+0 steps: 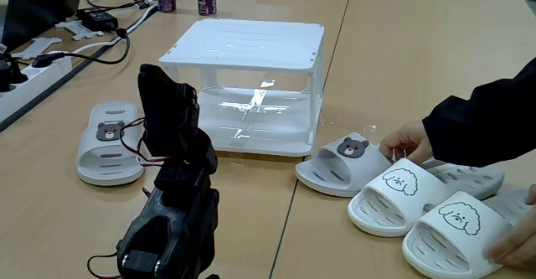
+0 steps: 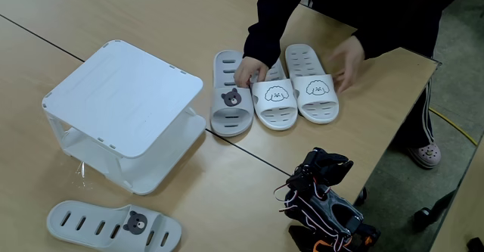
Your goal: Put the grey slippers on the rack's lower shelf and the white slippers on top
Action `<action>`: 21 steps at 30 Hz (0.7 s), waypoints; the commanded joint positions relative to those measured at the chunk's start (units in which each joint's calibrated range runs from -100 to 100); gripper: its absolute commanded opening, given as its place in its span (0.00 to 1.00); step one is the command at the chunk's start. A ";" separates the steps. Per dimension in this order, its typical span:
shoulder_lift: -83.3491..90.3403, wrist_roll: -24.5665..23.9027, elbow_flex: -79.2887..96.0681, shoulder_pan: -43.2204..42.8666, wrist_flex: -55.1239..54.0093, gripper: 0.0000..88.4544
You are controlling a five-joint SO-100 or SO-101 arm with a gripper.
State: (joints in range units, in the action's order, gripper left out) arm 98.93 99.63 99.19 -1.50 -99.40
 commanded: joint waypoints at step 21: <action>-66.83 0.37 -0.36 -0.39 0.26 0.01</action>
State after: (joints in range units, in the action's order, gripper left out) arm 49.44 99.63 98.65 -1.65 -98.80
